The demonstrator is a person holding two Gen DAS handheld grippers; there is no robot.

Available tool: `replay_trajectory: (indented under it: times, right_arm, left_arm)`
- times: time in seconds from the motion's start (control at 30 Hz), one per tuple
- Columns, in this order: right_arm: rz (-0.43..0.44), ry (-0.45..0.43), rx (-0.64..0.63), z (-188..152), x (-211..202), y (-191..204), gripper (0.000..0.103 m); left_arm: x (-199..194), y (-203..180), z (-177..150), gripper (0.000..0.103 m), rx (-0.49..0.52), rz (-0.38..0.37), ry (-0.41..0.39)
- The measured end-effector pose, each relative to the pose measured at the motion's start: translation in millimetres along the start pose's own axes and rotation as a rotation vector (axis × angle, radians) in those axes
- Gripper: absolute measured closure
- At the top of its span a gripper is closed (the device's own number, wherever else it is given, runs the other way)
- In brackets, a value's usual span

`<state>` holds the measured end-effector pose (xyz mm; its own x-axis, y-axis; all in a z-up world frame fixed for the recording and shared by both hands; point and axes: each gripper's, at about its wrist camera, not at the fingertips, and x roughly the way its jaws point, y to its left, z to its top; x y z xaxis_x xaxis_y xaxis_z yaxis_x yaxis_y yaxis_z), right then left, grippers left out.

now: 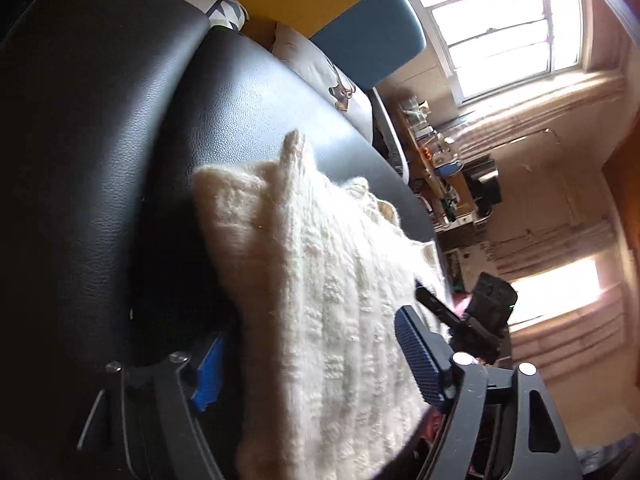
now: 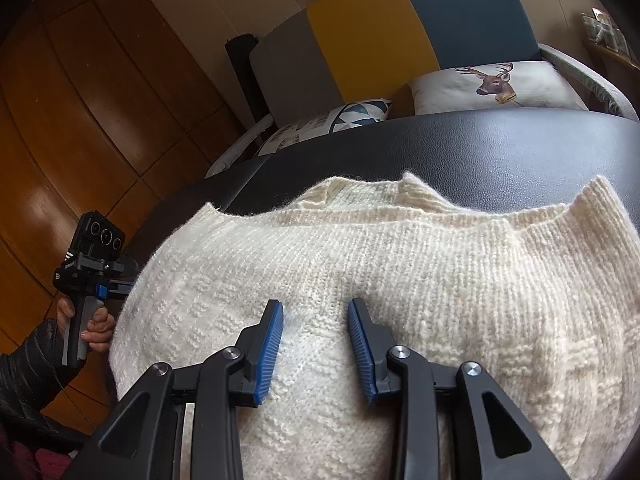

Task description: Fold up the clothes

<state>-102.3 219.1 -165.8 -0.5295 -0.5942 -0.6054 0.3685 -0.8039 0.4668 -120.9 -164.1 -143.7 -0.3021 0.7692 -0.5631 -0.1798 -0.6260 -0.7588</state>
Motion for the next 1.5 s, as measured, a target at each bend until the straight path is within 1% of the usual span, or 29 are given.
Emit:
replay_trajectory:
  times: [0.03, 0.1, 0.17, 0.2, 0.23, 0.27, 0.37, 0.4, 0.43, 0.47, 0.57, 0.6, 0.63, 0.67, 0.73, 0.77, 0.83, 0.87, 0.9, 0.93, 0.97, 1.0, 1.03, 1.07, 1.13, 1.23, 1.33, 1.43, 1.5]
  right_arm:
    - [0.002, -0.001, 0.003, -0.2, -0.1, -0.2, 0.069]
    - [0.005, -0.004, 0.009, -0.8, -0.6, -0.5, 0.069]
    - [0.009, -0.006, 0.013, -1.4, -1.1, -0.9, 0.069]
    - [0.011, -0.006, 0.015, -1.7, -1.3, -1.0, 0.069]
    - [0.013, -0.007, 0.017, -2.0, -1.6, -1.2, 0.069]
    - [0.015, -0.008, 0.019, -2.3, -1.8, -1.3, 0.069]
    - [0.018, -0.012, 0.028, -3.1, -2.2, -1.6, 0.069]
    - [0.018, -0.014, 0.031, -3.4, -2.4, -1.5, 0.069]
    - [0.016, -0.015, 0.033, -3.7, -2.5, -1.5, 0.069]
    - [0.016, -0.017, 0.035, -4.2, -2.7, -1.2, 0.069]
    - [0.016, -0.019, 0.037, -5.3, -2.9, 0.5, 0.069]
    - [0.016, -0.02, 0.037, -5.7, -3.0, 0.9, 0.069]
    - [0.017, -0.02, 0.038, -6.0, -3.2, 1.3, 0.069]
    - [0.017, -0.021, 0.039, -6.4, -3.4, 1.6, 0.069]
    - [0.017, -0.022, 0.04, -6.8, -3.7, 2.3, 0.069]
    - [0.016, -0.022, 0.04, -6.8, -3.7, 2.8, 0.069]
    - [0.014, -0.022, 0.04, -6.9, -3.6, 3.6, 0.069]
    - [0.013, -0.022, 0.04, -6.6, -3.2, 3.6, 0.069]
    - [0.013, -0.021, 0.04, -6.3, -2.9, 3.5, 0.069]
    - [0.013, -0.021, 0.04, -6.3, -2.7, 3.7, 0.069]
    - [0.012, -0.021, 0.04, -5.7, -2.0, 3.4, 0.069]
    - [0.012, -0.021, 0.041, -5.3, -1.6, 3.2, 0.069]
    - [0.011, -0.021, 0.042, -5.2, -1.5, 3.1, 0.069]
    - [0.008, -0.022, 0.043, -5.1, -1.6, 3.3, 0.069]
    - [-0.008, 0.001, 0.033, -2.0, -2.4, 7.0, 0.069]
    - [-0.034, 0.043, 0.014, 3.5, -3.8, 13.3, 0.069]
    - [-0.067, 0.085, -0.071, 15.7, -24.0, 19.3, 0.069]
    - [-0.091, 0.124, -0.112, 25.2, -53.6, 9.0, 0.069]
    - [-0.109, 0.183, -0.136, 24.0, -64.5, 0.6, 0.069]
  left_arm:
    - [1.4, -1.8, -0.7, 0.034, 0.011, -0.004, -0.006]
    - [3.9, -5.3, -2.0, 0.034, 0.031, -0.015, -0.019]
    - [5.9, -1.1, -1.8, 0.035, 0.006, -0.052, -0.02]
    - [7.8, 2.4, -0.9, 0.046, -0.02, -0.044, -0.009]
    - [9.7, 6.0, 0.0, 0.077, -0.046, -0.035, 0.003]
    - [11.6, 9.5, 0.9, 0.077, -0.073, -0.026, 0.015]
    - [13.2, 0.5, 2.0, 0.078, -0.048, -0.004, 0.001]
    - [13.7, -2.6, 2.4, 0.078, -0.04, 0.003, -0.004]
    - [14.8, -2.8, 4.4, 0.074, -0.05, -0.003, 0.008]
    - [12.5, -3.3, 7.0, 0.071, -0.038, 0.015, 0.007]
    - [2.3, -5.3, 11.4, 0.059, 0.017, 0.078, -0.008]
    - [-3.1, -6.4, 10.2, 0.051, 0.046, 0.102, -0.021]
    - [-5.2, -4.8, 8.1, 0.042, 0.054, 0.085, -0.015]
    - [-7.2, -3.1, 6.0, 0.039, 0.062, 0.066, -0.009]
    - [-4.1, -2.4, 4.6, 0.036, 0.064, 0.045, -0.008]
    - [-1.0, -2.3, 5.9, 0.035, 0.059, 0.023, 0.0]
    - [5.2, -2.8, 9.4, 0.026, 0.036, -0.027, 0.01]
    - [8.3, -3.2, 11.4, 0.023, 0.017, -0.054, 0.012]
    - [13.3, -5.4, 13.5, 0.018, 0.017, -0.066, 0.024]
    - [18.6, -7.7, 15.6, 0.018, 0.017, -0.077, 0.037]
    - [21.9, -10.8, 16.7, 0.02, 0.029, -0.069, 0.045]
    - [21.6, -14.6, 15.3, 0.03, 0.041, -0.05, 0.042]
    - [24.1, -16.4, 14.8, 0.073, 0.05, -0.003, 0.046]
    - [27.4, -14.3, 12.8, 0.075, 0.046, 0.028, 0.061]
    - [23.3, -11.3, 7.3, 0.077, 0.039, 0.017, 0.025]
    - [18.8, -15.8, 4.3, 0.078, 0.069, 0.053, 0.008]
    - [12.1, -16.8, 7.9, 0.078, 0.091, 0.076, 0.006]
    - [2.8, -14.8, 12.0, 0.078, 0.107, 0.104, -0.001]
    - [-5.5, -10.9, 13.9, 0.078, 0.108, 0.122, -0.01]
